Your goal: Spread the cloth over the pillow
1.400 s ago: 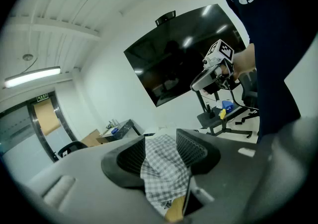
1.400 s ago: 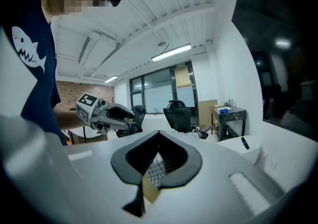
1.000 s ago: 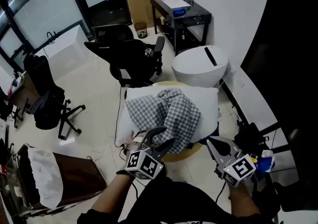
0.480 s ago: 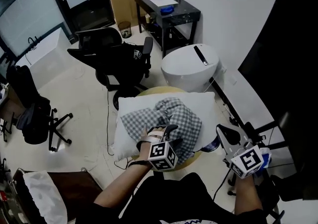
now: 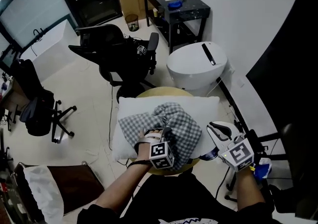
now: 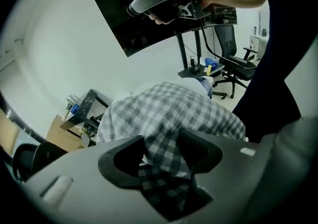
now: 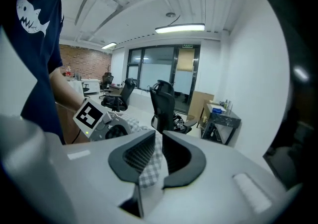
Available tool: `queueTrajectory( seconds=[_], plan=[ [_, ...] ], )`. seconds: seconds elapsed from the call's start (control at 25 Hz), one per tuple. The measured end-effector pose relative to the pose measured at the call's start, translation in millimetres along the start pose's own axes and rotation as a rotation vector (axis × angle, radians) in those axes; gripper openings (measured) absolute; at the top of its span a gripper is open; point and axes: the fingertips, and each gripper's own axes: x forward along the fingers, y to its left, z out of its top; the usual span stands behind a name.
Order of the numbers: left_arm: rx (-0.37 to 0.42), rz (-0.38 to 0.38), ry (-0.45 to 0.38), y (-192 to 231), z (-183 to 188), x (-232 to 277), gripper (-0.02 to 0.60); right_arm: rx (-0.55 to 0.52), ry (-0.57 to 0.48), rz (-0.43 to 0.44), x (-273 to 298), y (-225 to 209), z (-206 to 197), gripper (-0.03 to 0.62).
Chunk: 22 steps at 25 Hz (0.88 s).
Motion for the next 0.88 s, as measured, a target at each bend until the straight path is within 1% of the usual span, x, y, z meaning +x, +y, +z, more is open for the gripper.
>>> queueTrajectory(
  seconds=[0.12, 0.2, 0.24, 0.32, 0.4, 0.56, 0.68, 0.88],
  plan=[
    [-0.01, 0.016, 0.033, 3, -6, 3, 0.129, -0.022, 0.019, 0.09, 22, -9, -14, 0.068],
    [-0.063, 0.023, 0.025, 10, -6, -2, 0.054, -0.037, 0.042, 0.142, 37, -14, -25, 0.075],
    [-0.099, 0.03, 0.014, 14, -6, -8, 0.028, -0.046, 0.056, 0.166, 42, -16, -30, 0.082],
    [-0.158, 0.053, -0.001, 23, -5, -22, 0.017, -0.062, 0.078, 0.216, 52, -20, -41, 0.091],
    [-0.194, 0.092, 0.0, 35, -8, -38, 0.012, -0.083, 0.098, 0.257, 60, -24, -52, 0.103],
    [-0.263, 0.212, 0.016, 70, -20, -77, 0.008, -0.15, 0.132, 0.339, 77, -22, -69, 0.112],
    [-0.29, 0.305, 0.057, 99, -34, -106, 0.008, -0.193, 0.132, 0.4, 90, -13, -71, 0.117],
    [-0.319, 0.405, 0.151, 135, -69, -146, 0.008, -0.267, 0.123, 0.493, 111, 11, -61, 0.133]
  ],
)
